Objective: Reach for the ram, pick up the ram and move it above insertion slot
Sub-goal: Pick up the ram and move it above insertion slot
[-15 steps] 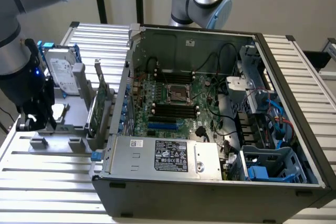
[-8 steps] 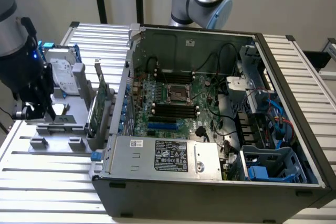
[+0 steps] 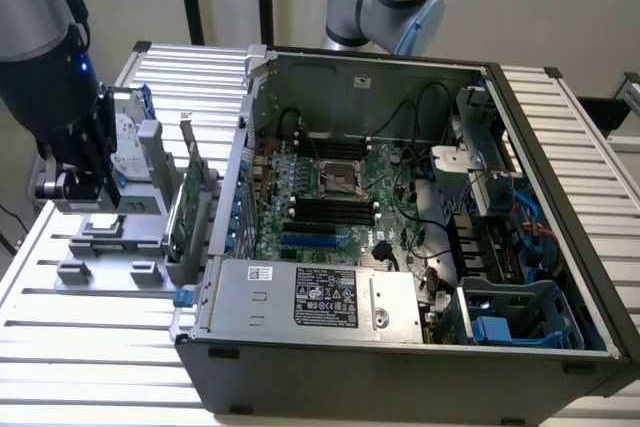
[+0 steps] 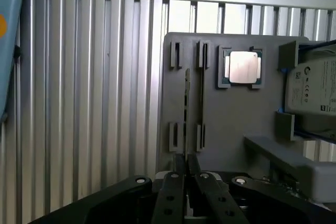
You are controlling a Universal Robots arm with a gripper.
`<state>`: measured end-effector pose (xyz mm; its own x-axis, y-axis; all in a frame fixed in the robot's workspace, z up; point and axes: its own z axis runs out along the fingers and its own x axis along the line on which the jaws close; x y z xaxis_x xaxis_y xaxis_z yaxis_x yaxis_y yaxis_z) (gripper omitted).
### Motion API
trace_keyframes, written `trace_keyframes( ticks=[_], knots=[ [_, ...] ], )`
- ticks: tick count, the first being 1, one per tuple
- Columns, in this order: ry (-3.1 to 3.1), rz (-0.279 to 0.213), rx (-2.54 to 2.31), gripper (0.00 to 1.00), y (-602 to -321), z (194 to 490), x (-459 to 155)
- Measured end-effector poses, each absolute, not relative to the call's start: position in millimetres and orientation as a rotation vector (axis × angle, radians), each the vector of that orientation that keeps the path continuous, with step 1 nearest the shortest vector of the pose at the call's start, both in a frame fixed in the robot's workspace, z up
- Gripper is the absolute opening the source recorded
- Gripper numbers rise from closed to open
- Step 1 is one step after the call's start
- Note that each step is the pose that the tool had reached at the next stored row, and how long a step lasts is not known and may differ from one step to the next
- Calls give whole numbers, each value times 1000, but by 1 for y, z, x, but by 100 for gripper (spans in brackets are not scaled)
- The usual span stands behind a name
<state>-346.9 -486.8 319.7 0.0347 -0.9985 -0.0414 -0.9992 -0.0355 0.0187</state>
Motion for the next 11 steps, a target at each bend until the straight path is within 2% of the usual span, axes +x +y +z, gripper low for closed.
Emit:
trace_keyframes(
  ticks=[11],
  knots=[
    [2174, 75, -2252, 14, -487, 368, -297]
  ],
)
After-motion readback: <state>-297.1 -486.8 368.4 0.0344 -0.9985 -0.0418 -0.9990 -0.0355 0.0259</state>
